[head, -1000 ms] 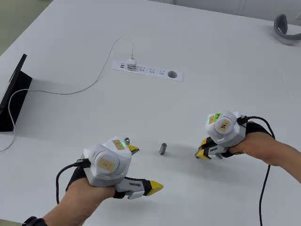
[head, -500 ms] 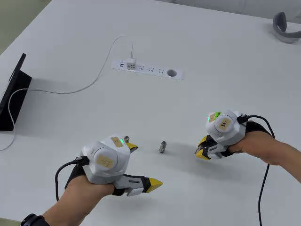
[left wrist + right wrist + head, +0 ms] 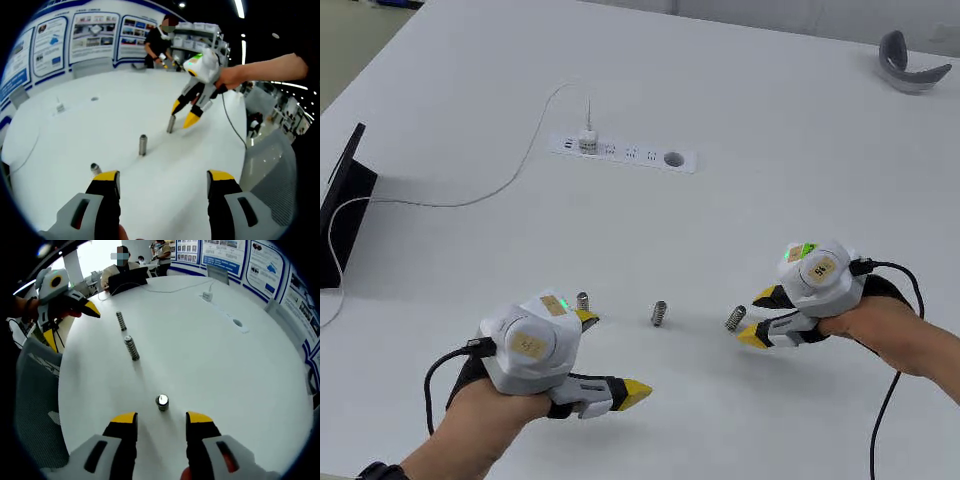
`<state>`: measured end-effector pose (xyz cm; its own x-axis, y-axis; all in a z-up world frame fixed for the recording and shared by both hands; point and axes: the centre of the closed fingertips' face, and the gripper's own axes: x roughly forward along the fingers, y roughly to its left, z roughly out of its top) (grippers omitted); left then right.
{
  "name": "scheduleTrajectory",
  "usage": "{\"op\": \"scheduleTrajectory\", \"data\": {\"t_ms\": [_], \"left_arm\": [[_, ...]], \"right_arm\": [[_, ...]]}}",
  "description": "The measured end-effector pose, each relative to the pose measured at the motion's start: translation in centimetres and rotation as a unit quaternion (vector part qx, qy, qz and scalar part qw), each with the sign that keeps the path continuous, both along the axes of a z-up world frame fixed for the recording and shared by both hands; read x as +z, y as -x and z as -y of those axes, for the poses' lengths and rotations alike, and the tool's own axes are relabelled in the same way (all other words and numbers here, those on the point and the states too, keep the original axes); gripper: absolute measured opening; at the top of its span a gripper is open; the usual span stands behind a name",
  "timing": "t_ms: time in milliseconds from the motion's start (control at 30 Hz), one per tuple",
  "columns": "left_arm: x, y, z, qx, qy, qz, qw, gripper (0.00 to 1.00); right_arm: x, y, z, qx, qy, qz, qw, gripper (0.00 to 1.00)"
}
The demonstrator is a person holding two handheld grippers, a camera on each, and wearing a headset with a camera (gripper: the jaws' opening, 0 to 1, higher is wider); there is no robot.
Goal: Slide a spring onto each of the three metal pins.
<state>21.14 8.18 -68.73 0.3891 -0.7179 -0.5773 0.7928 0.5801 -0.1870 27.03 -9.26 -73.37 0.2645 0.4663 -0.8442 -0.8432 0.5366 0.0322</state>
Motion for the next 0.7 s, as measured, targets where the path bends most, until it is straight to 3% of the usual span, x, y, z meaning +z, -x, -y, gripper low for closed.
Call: {"op": "scheduleTrajectory", "data": {"t_ms": [233,367,600,700], "left_arm": [[-0.1,0.0,-0.8,0.011,0.001,-0.003,0.9999,0.72],[-0.2,-0.1,-1.3,0.023,0.003,-0.005,0.9997,0.72],[-0.3,-0.4,-2.6,0.044,0.004,-0.009,0.999,0.73],[-0.4,-0.6,-3.2,0.051,0.003,-0.01,0.9986,0.73]], "right_arm": [[0.1,0.7,0.2,-0.044,-0.029,0.0,0.9986,0.44],[0.2,0.9,0.4,-0.079,-0.051,0.002,0.9956,0.47],[1.0,1.3,0.2,-0.15,-0.117,0.004,0.9817,0.54],[1.1,1.9,0.0,-0.164,-0.131,0.007,0.9778,0.57]]}}
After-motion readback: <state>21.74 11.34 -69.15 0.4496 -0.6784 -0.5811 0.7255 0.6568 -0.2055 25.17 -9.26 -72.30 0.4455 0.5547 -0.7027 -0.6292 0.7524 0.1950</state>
